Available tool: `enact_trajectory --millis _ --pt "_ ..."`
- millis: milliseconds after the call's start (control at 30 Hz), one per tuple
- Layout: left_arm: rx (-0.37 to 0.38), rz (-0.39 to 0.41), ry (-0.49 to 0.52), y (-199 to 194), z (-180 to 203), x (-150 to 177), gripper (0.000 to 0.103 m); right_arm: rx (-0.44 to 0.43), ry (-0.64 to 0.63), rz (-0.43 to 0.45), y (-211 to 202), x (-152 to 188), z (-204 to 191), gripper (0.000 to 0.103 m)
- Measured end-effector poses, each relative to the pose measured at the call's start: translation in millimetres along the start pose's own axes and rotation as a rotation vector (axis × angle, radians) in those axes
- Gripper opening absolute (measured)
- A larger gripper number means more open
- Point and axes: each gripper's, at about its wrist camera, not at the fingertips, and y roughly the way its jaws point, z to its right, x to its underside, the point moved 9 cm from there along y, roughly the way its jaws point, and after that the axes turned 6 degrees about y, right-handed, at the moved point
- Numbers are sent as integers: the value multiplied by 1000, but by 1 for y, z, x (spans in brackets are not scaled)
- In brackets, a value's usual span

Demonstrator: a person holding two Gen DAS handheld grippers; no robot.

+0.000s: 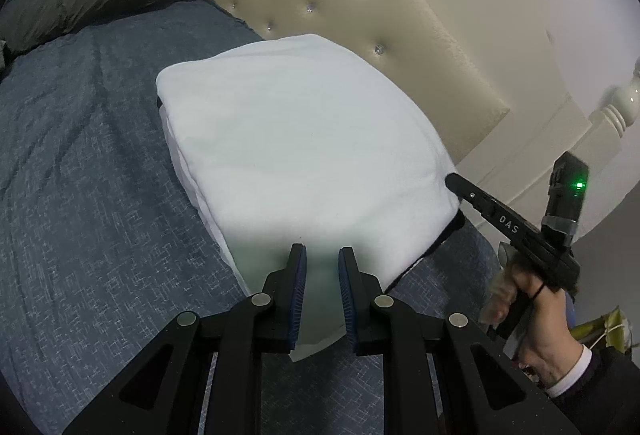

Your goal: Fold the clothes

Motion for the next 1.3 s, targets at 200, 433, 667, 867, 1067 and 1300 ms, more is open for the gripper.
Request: enact_trajectory --millis 200,433,667,867,1067,1300 --pt "-13 0 -3 -1 -2 -2 18 6 29 32 -12 -12 2 1" --pt "-33 -2 12 -4 -1 -8 18 -59 -1 47 -24 -24 -28 1" --pt "-58 1 0 -13 -5 -10 18 -71 -11 31 -30 -21 -44 1" --pt "-79 2 -9 -24 -6 -9 18 -52 27 27 -40 -16 -51 1" --pt "-123 35 -49 -47 -24 -17 18 -35 64 56 -63 -20 -58 1" --pt "-164 59 -46 -84 -32 -15 18 -43 62 69 -83 -25 -73 4"
